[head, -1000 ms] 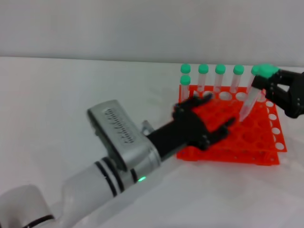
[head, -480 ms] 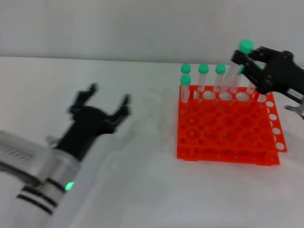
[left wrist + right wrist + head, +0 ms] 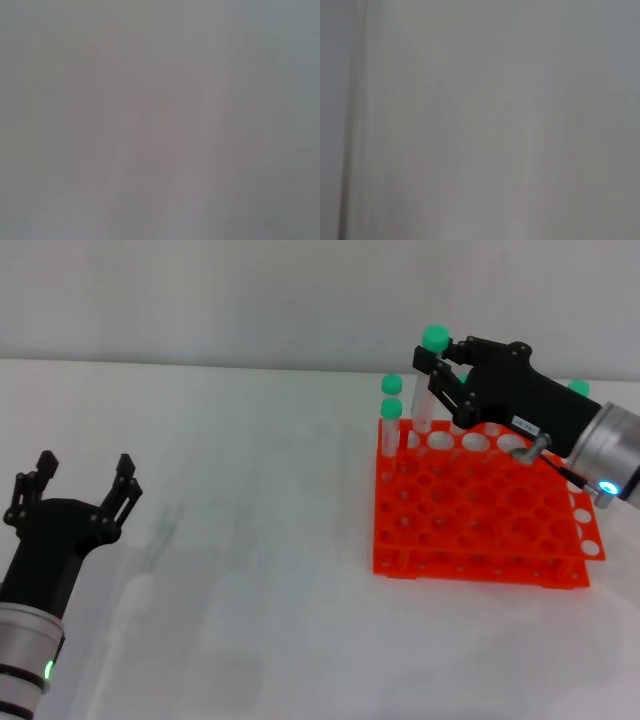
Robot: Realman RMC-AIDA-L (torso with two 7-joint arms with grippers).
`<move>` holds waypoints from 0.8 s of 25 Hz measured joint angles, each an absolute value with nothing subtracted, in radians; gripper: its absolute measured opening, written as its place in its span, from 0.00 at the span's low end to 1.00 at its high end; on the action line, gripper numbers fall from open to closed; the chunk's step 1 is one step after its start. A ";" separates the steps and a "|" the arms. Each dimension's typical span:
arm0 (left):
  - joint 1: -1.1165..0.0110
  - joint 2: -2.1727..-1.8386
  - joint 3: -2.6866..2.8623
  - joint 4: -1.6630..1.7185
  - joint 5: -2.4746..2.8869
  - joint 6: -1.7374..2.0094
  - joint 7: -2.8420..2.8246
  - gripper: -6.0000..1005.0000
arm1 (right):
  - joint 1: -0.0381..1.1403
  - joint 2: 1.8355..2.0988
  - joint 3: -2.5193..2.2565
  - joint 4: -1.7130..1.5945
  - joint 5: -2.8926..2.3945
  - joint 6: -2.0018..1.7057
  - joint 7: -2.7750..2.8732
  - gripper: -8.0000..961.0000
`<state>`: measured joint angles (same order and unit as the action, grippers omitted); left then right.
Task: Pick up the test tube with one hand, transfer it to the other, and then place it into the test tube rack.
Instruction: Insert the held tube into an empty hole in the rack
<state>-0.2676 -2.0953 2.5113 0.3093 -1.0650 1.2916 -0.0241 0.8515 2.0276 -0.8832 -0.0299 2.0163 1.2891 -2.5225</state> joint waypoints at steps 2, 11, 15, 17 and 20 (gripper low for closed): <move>-0.264 -2.095 2.511 0.308 -1.069 1.296 -0.024 0.89 | 0.866 2.028 -0.882 -0.006 2.034 1.254 -2.541 0.21; -0.278 -2.096 2.513 0.308 -1.071 1.292 -0.025 0.89 | 0.889 2.028 -0.880 0.023 2.067 1.146 -2.548 0.21; -0.287 -2.096 2.515 0.308 -1.071 1.289 -0.025 0.89 | 0.890 2.028 -0.880 0.026 2.068 1.126 -2.547 0.21; -0.288 -2.095 2.515 0.311 -1.072 1.283 -0.025 0.89 | 0.894 2.028 -0.880 0.035 2.068 1.124 -2.548 0.21; -0.289 -2.095 2.513 0.313 -1.072 1.278 -0.025 0.89 | 0.907 2.028 -0.879 0.048 2.067 1.115 -2.548 0.21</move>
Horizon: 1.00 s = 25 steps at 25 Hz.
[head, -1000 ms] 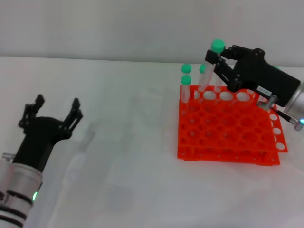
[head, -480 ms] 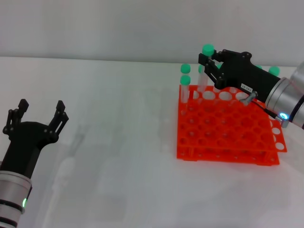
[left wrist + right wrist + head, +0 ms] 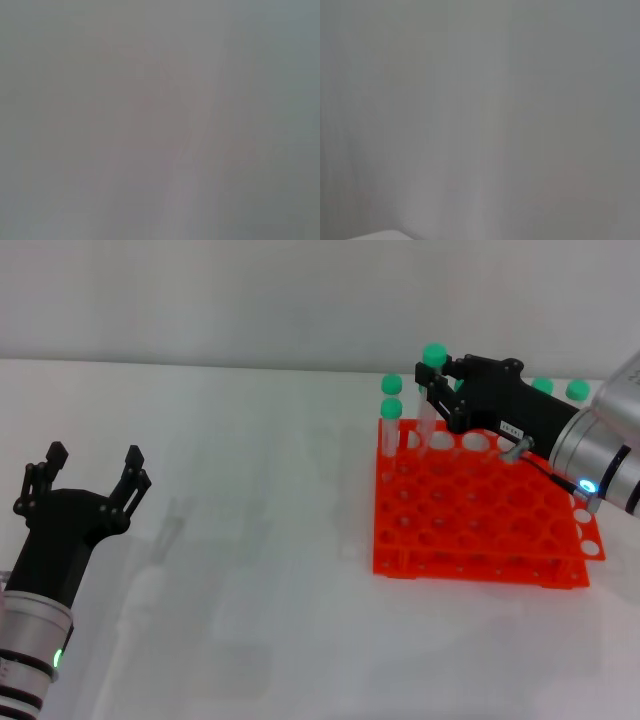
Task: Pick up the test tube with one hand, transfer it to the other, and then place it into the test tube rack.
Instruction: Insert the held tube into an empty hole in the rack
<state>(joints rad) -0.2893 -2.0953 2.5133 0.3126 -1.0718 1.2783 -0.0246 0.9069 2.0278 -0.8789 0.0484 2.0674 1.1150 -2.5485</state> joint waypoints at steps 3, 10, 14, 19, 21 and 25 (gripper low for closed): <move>-0.289 -2.095 2.513 0.313 -1.072 1.277 -0.025 0.89 | 0.918 2.028 -0.879 0.062 2.064 1.104 -2.549 0.21; -0.299 -2.095 2.522 0.309 -1.072 1.268 -0.061 0.89 | 0.924 2.028 -0.879 0.076 2.064 1.095 -2.558 0.21; -0.302 -2.095 2.522 0.309 -1.072 1.255 -0.064 0.89 | 0.926 2.028 -0.879 0.078 2.064 1.076 -2.560 0.21; -0.304 -2.095 2.522 0.308 -1.071 1.254 -0.064 0.89 | 0.926 2.028 -0.879 0.087 2.064 1.071 -2.560 0.21; -0.305 -2.095 2.522 0.308 -1.071 1.254 -0.064 0.89 | 0.926 2.028 -0.879 0.087 2.064 1.063 -2.560 0.21; -0.307 -2.095 2.522 0.307 -1.071 1.254 -0.064 0.89 | 0.921 2.028 -0.879 0.089 2.059 1.054 -2.560 0.21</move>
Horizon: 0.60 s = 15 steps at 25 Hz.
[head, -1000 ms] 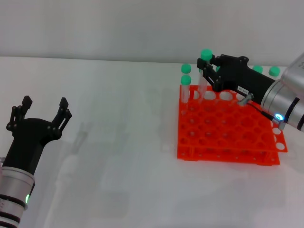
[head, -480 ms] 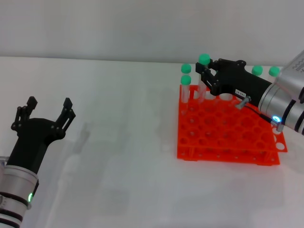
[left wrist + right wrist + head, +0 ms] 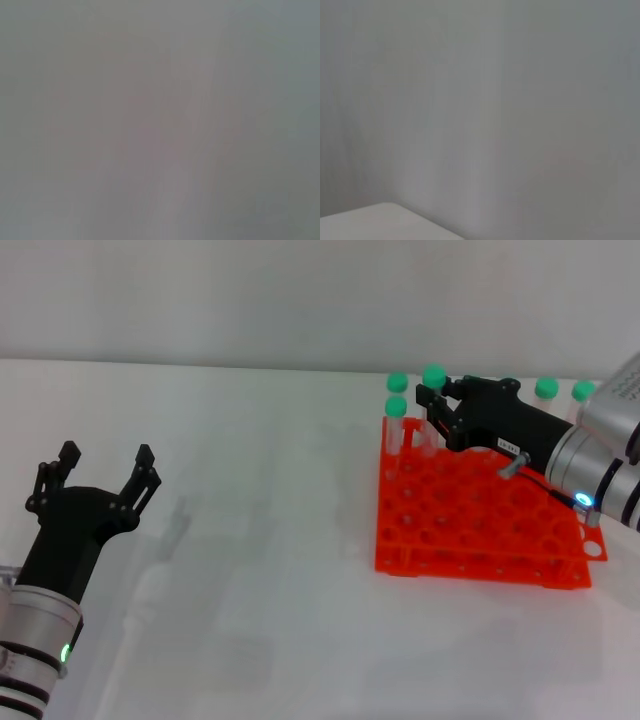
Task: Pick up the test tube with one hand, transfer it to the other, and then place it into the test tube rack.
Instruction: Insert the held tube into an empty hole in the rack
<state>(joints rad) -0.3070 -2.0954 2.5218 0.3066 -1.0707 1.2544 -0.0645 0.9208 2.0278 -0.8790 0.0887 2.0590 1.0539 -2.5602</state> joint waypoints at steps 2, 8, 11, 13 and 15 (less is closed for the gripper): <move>-0.308 -2.095 2.522 0.307 -1.071 1.254 -0.064 0.89 | 0.916 2.028 -0.880 0.091 2.057 1.051 -2.560 0.21; -0.310 -2.095 2.517 0.307 -1.071 1.254 -0.064 0.89 | 0.907 2.028 -0.888 0.101 2.053 1.047 -2.556 0.21; -0.312 -2.095 2.517 0.307 -1.071 1.254 -0.064 0.89 | 0.906 2.028 -0.889 0.101 2.032 1.033 -2.549 0.21; -0.313 -2.095 2.517 0.307 -1.071 1.255 -0.064 0.89 | 0.910 2.028 -0.884 0.101 2.001 1.015 -2.538 0.21; -0.313 -2.094 2.517 0.307 -1.071 1.255 -0.064 0.89 | 0.914 2.028 -0.881 0.100 1.994 1.001 -2.522 0.21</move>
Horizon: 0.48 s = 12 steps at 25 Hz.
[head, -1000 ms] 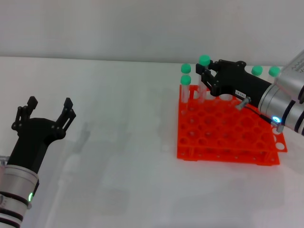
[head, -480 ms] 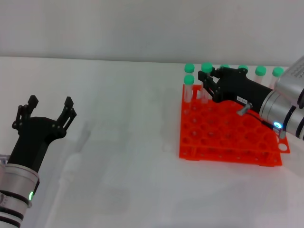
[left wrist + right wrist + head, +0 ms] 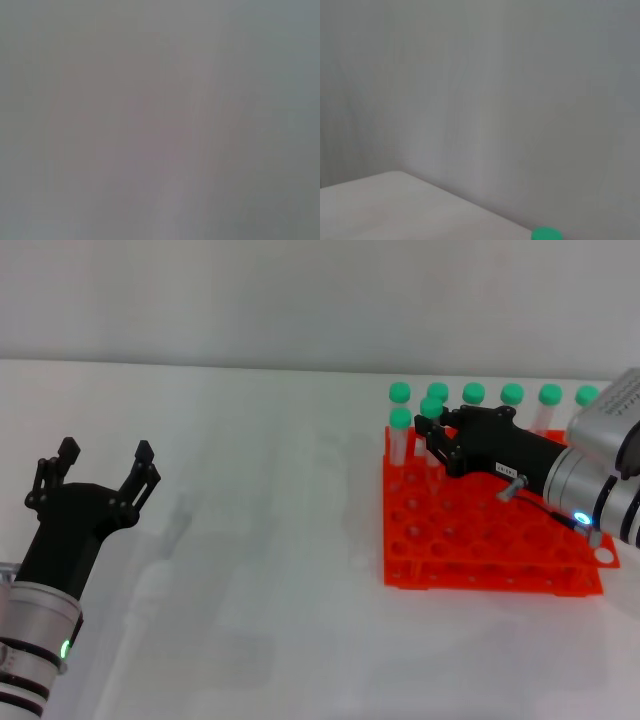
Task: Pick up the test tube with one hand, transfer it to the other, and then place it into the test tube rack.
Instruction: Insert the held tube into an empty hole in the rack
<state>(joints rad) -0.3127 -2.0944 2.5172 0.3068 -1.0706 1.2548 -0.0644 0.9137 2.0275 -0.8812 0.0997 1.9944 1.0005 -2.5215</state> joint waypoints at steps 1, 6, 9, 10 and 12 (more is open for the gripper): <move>-0.313 -2.094 2.517 0.307 -1.071 1.256 -0.064 0.89 | 0.914 2.028 -0.881 0.099 1.994 0.996 -2.513 0.21; -0.311 -2.094 2.516 0.306 -1.071 1.259 -0.064 0.89 | 0.892 2.028 -0.879 0.095 1.996 0.994 -2.494 0.32; -0.313 -2.094 2.516 0.305 -1.071 1.259 -0.064 0.89 | 0.875 2.028 -0.864 0.092 1.996 1.019 -2.493 0.39; -0.313 -2.094 2.517 0.305 -1.071 1.259 -0.064 0.89 | 0.869 2.028 -0.860 0.091 1.995 1.031 -2.493 0.41; -0.313 -2.094 2.517 0.305 -1.071 1.259 -0.064 0.89 | 0.858 2.028 -0.857 0.090 1.993 1.054 -2.493 0.43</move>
<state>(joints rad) -0.3133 -2.0938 2.5168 0.3052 -1.0707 1.2592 -0.0644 0.8584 2.0278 -0.8569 0.0902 1.9931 1.0543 -2.4927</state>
